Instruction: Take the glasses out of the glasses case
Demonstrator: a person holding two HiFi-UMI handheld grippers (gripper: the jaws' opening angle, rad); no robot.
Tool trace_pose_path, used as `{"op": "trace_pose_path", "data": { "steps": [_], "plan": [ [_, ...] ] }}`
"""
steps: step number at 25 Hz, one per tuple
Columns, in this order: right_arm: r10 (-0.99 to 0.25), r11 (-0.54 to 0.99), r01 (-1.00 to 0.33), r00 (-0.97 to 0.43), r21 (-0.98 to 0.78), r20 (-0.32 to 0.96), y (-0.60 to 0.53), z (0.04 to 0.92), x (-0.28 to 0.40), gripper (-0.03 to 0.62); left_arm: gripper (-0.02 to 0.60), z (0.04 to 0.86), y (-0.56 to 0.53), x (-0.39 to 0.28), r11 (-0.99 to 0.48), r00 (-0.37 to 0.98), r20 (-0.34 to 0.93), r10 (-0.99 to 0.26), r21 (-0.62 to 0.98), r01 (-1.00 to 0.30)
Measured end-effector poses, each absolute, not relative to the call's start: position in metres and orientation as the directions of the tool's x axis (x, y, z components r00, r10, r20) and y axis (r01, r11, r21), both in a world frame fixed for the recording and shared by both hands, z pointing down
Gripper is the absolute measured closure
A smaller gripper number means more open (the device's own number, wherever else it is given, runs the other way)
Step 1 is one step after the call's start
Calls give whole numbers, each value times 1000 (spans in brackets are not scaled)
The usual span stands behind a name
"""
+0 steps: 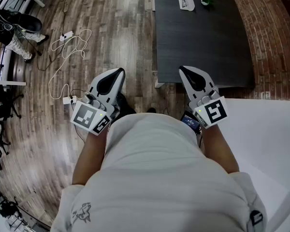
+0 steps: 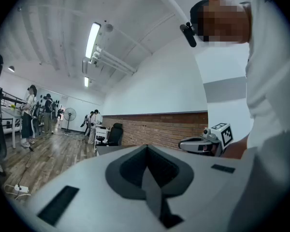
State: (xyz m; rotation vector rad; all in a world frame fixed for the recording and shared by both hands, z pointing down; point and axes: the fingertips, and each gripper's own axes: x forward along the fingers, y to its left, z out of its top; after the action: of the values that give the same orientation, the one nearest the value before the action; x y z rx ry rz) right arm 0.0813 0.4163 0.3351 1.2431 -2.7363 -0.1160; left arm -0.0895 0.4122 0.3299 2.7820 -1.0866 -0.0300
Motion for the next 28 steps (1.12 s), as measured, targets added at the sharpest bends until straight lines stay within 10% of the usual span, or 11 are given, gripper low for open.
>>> {"op": "trace_pose_path", "data": {
  "steps": [28],
  "plan": [
    [-809,588,-799,-578,128,110,343,348,-2,556,571,340,342,-176,-721,736,31,-676,176,-670]
  ]
}}
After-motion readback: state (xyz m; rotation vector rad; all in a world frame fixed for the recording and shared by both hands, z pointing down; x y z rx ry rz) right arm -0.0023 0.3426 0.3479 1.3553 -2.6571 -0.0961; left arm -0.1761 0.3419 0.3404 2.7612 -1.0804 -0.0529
